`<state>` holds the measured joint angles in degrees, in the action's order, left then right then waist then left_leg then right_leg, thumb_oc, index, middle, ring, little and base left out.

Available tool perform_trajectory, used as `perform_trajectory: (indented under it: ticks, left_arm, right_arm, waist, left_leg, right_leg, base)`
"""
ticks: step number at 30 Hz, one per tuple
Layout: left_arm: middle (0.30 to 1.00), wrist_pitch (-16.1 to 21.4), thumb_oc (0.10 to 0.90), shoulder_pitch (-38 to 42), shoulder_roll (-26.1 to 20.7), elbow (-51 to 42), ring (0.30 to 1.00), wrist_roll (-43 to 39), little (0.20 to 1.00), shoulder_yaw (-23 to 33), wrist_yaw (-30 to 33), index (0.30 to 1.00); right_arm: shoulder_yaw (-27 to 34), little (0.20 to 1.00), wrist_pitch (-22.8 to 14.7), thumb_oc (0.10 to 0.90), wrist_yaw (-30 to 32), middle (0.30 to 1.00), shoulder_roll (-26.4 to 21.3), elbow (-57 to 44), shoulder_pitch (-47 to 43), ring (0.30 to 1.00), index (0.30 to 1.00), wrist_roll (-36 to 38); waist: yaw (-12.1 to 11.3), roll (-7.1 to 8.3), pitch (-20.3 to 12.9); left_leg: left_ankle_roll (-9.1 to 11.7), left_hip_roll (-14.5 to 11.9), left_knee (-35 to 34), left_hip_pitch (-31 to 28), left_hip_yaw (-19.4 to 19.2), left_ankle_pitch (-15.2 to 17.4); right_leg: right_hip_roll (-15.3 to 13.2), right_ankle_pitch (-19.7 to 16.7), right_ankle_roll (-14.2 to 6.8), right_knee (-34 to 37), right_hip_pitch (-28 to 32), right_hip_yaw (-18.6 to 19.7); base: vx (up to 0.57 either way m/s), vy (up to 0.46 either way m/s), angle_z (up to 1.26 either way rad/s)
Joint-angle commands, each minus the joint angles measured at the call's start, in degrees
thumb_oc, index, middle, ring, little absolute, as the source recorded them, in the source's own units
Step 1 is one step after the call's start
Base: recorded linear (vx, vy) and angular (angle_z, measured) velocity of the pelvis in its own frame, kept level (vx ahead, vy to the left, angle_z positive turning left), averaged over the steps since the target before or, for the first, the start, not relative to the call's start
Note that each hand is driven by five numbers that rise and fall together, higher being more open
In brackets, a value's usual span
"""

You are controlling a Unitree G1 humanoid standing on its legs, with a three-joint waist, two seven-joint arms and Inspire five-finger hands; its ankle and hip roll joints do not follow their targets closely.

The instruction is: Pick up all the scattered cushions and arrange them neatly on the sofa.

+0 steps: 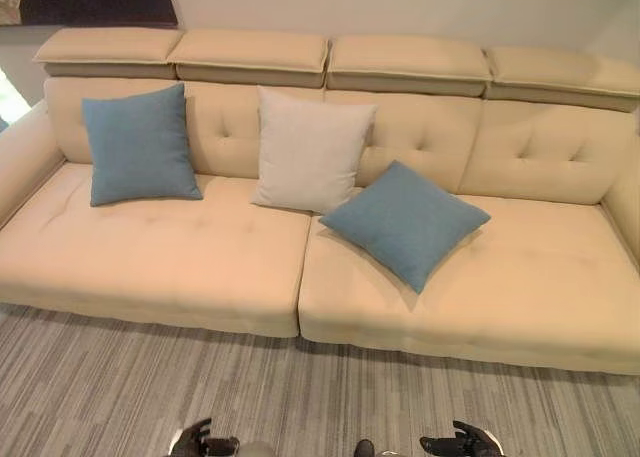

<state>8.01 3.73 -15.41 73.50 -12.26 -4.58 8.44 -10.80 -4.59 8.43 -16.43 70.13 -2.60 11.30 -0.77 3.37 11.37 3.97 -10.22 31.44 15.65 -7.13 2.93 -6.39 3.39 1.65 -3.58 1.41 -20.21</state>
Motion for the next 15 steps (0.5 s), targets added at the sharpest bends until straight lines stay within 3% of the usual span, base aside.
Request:
perform_trajectory:
  ticks: [1, 3, 4, 5, 6, 7, 8, 9, 10, 11, 12, 14, 15]
  left_arm:
    - [0.900, 0.3, 0.800, -1.7, -1.7, 2.0, 0.900, 2.5, 0.900, -4.0, 3.8, 0.900]
    - [0.900, 0.2, 0.800, -1.3, -1.7, 2.6, 0.900, 2.3, 0.900, -3.9, 3.7, 0.900]
    - [0.900, -0.2, 0.800, -1.5, -1.3, 4.2, 0.900, 2.3, 0.900, -3.1, 2.6, 0.900]
    - [0.900, -0.1, 0.800, -1.5, -1.3, 4.2, 0.900, 2.3, 0.900, -3.1, 2.6, 0.900]
    - [0.900, -0.1, 0.800, -2.2, -0.9, 4.7, 0.900, 3.0, 0.900, -2.9, 3.3, 0.900]
    - [0.900, 0.0, 0.800, -2.4, -0.4, 4.5, 0.900, 5.2, 0.900, -4.3, 5.4, 0.900]
    - [0.900, 0.0, 0.800, -2.5, -0.4, 4.4, 0.900, 5.2, 0.900, -4.3, 5.5, 0.900]
    - [0.900, 0.1, 0.800, -2.7, -0.2, 4.4, 0.900, 6.4, 0.900, -4.9, 5.9, 0.900]
    - [0.900, 0.0, 0.800, -2.5, -0.1, 4.0, 0.900, 7.7, 0.900, -6.0, 6.5, 0.900]
    - [0.900, 0.1, 0.800, -2.0, -0.2, 3.7, 0.900, 8.1, 0.900, -6.8, 6.6, 0.900]
    - [0.900, 0.1, 0.800, -2.0, -0.2, 3.7, 0.900, 8.1, 0.900, -6.8, 6.6, 0.900]
    - [0.900, 0.2, 0.800, -1.2, -0.9, 2.1, 0.900, 7.4, 0.900, -7.3, 6.5, 0.900]
    - [0.900, 0.3, 0.800, -0.5, -1.5, 1.5, 0.900, 7.5, 0.900, -7.4, 6.6, 0.900]
  right_arm:
    - [0.2, 0.900, -3.1, 0.800, 2.9, 0.900, -2.0, -2.6, 1.4, 0.900, 0.900, 1.1]
    - [0.7, 0.900, -3.2, 0.800, 3.0, 0.900, -2.0, -2.1, 0.9, 0.900, 0.900, 1.9]
    - [1.6, 0.900, -3.3, 0.800, 3.3, 0.900, -2.4, -1.8, 0.3, 0.900, 0.900, 1.4]
    - [1.6, 0.900, -3.3, 0.800, 3.3, 0.900, -2.4, -1.8, 0.3, 0.900, 0.900, 1.4]
    - [1.7, 0.900, -3.4, 0.800, 5.3, 0.900, -2.3, -1.6, 0.4, 0.900, 0.900, -1.1]
    - [1.1, 0.900, -3.8, 0.800, 8.7, 0.900, -2.2, -2.6, 0.8, 0.900, 0.900, -5.4]
    - [1.1, 0.900, -3.8, 0.800, 8.7, 0.900, -2.2, -2.7, 0.8, 0.900, 0.900, -5.5]
    - [1.2, 0.900, -3.6, 0.800, 9.3, 0.900, -1.7, -2.9, 1.2, 0.900, 0.900, -6.3]
    - [1.5, 0.900, -3.3, 0.800, 9.2, 0.900, -0.5, -2.1, 2.2, 0.900, 0.900, -5.9]
    - [1.9, 0.900, -3.2, 0.800, 8.7, 0.900, 0.0, -1.6, 2.5, 0.900, 0.900, -4.5]
    - [1.9, 0.900, -3.2, 0.800, 8.7, 0.900, 0.0, -1.6, 2.5, 0.900, 0.900, -4.5]
    - [3.1, 0.900, -3.2, 0.800, 7.5, 0.900, 1.2, -0.5, 3.6, 0.900, 0.900, -0.9]
    - [3.1, 0.900, -3.3, 0.800, 7.4, 0.900, 1.2, -0.6, 3.7, 0.900, 0.900, -0.8]
  waist:
    - [-3.9, -1.08, 2.6]
    - [-4.7, -1.09, 2.8]
    - [-5.3, -1.73, 1.9]
    - [-5.3, -1.71, 2.0]
    - [-5.4, -2.18, 1.6]
    - [-5.5, -1.55, 1.1]
    - [-5.6, -1.48, 1.0]
    - [-5.6, -0.94, 0.6]
    - [-4.8, -0.47, 0.2]
    - [-4.1, -1.01, 0.1]
    - [-4.2, -0.93, 0.1]
    - [-2.3, -2.58, 0.1]
    - [-1.8, -2.80, 0.2]
  left_leg:
    - [1.5, 1.1, -27.2, -0.9, 3.6, -8.2]
    - [2.0, 1.6, -30.5, -0.1, 5.3, -8.8]
    - [1.7, 2.5, -31.4, -1.5, 8.6, -8.8]
    - [1.7, 2.6, -31.4, -1.6, 8.6, -8.7]
    - [1.5, 3.2, -29.1, -1.7, 10.0, -9.8]
    - [0.8, 4.9, -24.7, -0.7, 9.7, -9.2]
    - [0.7, 4.9, -24.5, -0.6, 9.7, -9.1]
    - [-0.2, 5.8, -23.2, -1.0, 9.0, -7.9]
    - [-2.0, 7.1, -22.3, -3.1, 7.2, -5.7]
    - [-2.6, 7.2, -22.5, -4.5, 6.4, -4.9]
    - [-2.7, 7.3, -22.5, -4.6, 6.2, -4.8]
    - [-4.7, 7.9, -24.4, -10.0, 5.1, -2.3]
    - [-5.0, 8.2, -25.3, -11.5, 5.2, -1.7]
  right_leg:
    - [2.3, 6.0, -5.6, -5.6, 3.3, 6.9]
    - [2.6, 6.6, -5.7, -5.3, 4.9, 8.0]
    - [3.3, 7.9, -6.5, -6.3, 5.5, 9.7]
    - [3.3, 8.0, -6.5, -6.4, 5.5, 9.8]
    - [3.3, 8.5, -6.7, -7.9, 5.4, 10.4]
    - [2.1, 8.1, -7.7, -10.0, 6.1, 11.4]
    - [2.0, 8.2, -7.8, -10.1, 6.1, 11.4]
    - [1.1, 7.1, -8.6, -12.6, 5.7, 12.1]
    - [-1.3, 1.1, -10.7, -21.8, 2.5, 12.7]
    - [-2.1, -2.6, -11.3, -25.7, 1.0, 12.4]
    - [-2.2, -2.5, -11.4, -25.9, 0.9, 12.6]
    - [-4.2, -7.0, -10.9, -35.5, -3.5, 10.6]
    - [-4.4, -6.1, -10.2, -35.2, -5.4, 9.5]
  base:
    - [0.41, 0.199, -0.35]
    - [0.30, 0.158, -0.63]
    - [0.20, 0.144, -0.77]
    - [0.31, 0.248, -0.97]
    - [0.30, 0.299, -0.82]
    - [0.31, 0.301, -0.73]
    - [0.27, 0.277, -0.30]
    - [0.23, 0.306, -0.11]
    - [0.29, 0.414, -0.07]
    - [0.21, 0.338, -0.27]
    - [0.15, 0.253, -0.07]
    - [0.33, 0.399, -0.01]
    - [0.41, 0.337, -0.17]
